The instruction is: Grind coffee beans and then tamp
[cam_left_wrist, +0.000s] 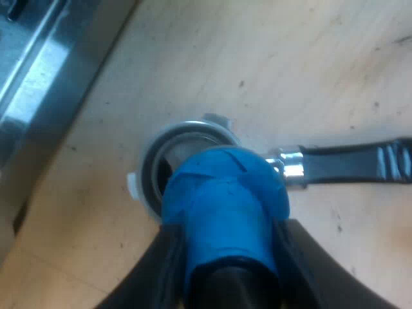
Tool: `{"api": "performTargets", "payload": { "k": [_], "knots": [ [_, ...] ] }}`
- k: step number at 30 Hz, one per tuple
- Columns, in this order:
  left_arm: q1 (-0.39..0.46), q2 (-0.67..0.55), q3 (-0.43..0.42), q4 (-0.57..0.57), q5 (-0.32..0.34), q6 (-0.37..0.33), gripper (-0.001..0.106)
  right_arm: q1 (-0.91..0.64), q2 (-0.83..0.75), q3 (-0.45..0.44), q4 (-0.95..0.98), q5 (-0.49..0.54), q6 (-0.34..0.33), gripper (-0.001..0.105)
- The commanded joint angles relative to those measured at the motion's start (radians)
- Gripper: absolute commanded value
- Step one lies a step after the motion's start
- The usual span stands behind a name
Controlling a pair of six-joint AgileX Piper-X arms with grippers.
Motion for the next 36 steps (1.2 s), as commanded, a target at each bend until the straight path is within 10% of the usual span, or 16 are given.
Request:
{"api": "performTargets", "payload": {
  "k": [1, 36],
  "knots": [
    [-0.008, 0.018, -0.009, -0.049, -0.02, -0.002, 0.0, -0.004, -0.006, 0.002, -0.008, 0.012, 0.001, 0.09],
    [-0.008, 0.282, -0.009, -0.029, -0.027, -0.002, 0.0, -0.004, -0.006, 0.002, -0.008, 0.012, 0.001, 0.09]
  ]
}}
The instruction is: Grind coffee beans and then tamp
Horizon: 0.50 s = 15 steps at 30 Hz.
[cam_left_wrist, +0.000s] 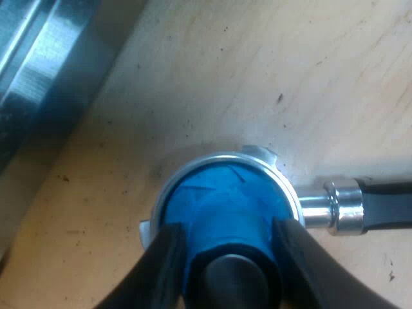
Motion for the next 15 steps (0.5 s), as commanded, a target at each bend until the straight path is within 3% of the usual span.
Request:
{"api": "performTargets", "payload": {
  "k": [1, 15],
  "knots": [
    [-0.008, 0.05, 0.026, 0.048, -0.02, -0.002, 0.0, -0.004, -0.006, 0.002, -0.008, 0.012, 0.001, 0.09],
    [-0.008, 0.023, -0.038, 0.07, -0.02, -0.002, 0.0, -0.004, -0.006, 0.002, -0.008, 0.012, -0.002, 0.09]
  ]
}}
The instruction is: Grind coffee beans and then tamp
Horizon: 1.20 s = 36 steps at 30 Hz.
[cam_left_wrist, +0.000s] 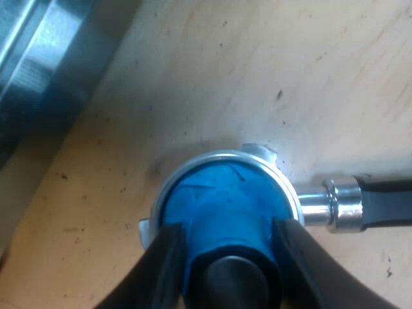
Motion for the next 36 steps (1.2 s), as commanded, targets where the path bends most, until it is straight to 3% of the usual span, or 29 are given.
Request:
{"api": "performTargets", "payload": {
  "k": [1, 10, 21, 25, 30, 36],
  "knots": [
    [-0.008, 0.004, -0.011, 0.035, -0.018, -0.002, 0.0, -0.004, -0.006, 0.002, -0.008, 0.014, -0.005, 0.09],
    [-0.008, -0.096, -0.086, 0.072, -0.018, -0.002, 0.0, -0.004, -0.008, -0.006, -0.008, 0.015, -0.028, 0.09],
    [0.016, -0.228, -0.086, 0.163, -0.021, -0.004, 0.0, -0.004, -0.008, -0.062, -0.008, 0.01, -0.092, 0.09],
    [0.049, -0.263, -0.082, 0.198, -0.02, -0.005, 0.0, -0.004, -0.006, -0.085, -0.008, -0.025, -0.098, 0.09],
    [0.172, -0.339, -0.007, 0.23, -0.02, -0.005, 0.0, -0.004, -0.006, -0.104, -0.014, -0.097, -0.098, 0.09],
    [0.227, -0.374, 0.034, 0.23, -0.02, -0.005, 0.0, -0.012, -0.006, -0.104, -0.065, -0.13, -0.149, 0.09]
  ]
}}
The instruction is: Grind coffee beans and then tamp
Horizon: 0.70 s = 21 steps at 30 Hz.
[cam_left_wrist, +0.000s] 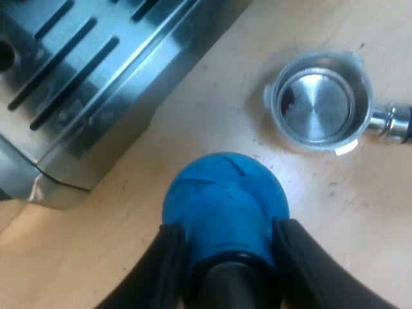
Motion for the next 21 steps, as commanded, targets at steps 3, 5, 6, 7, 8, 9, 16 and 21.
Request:
{"api": "performTargets", "payload": {
  "k": [3, 5, 6, 7, 8, 9, 16, 21],
  "knots": [
    [0.021, -0.02, 0.011, 0.002, -0.002, -0.005, 0.0, -0.055, -0.006, -0.009, -0.057, -0.089, -0.024, 0.09],
    [0.149, -0.054, 0.085, 0.0, -0.002, -0.003, 0.0, -0.077, -0.006, -0.009, -0.067, -0.114, -0.024, 0.09],
    [0.168, -0.054, 0.099, -0.008, -0.006, -0.003, 0.0, -0.094, -0.006, -0.009, -0.076, -0.129, -0.024, 0.09],
    [0.168, -0.054, 0.099, -0.008, -0.006, -0.003, 0.0, -0.099, -0.006, -0.009, -0.078, -0.136, -0.024, 0.09],
    [0.184, -0.054, 0.111, -0.018, -0.013, -0.003, 0.0, -0.111, -0.006, -0.009, -0.082, -0.151, -0.024, 0.09],
    [0.207, -0.054, 0.134, -0.041, -0.016, -0.009, 0.0, -0.145, -0.006, -0.009, -0.088, -0.221, -0.033, 0.09],
    [0.265, -0.054, 0.225, -0.124, -0.018, -0.01, 0.0, -0.164, 0.009, -0.009, -0.087, -0.265, -0.062, 0.09],
    [0.266, -0.052, 0.279, -0.181, -0.042, -0.01, 0.0, -0.164, 0.051, -0.009, -0.117, -0.265, -0.059, 0.09]
  ]
}}
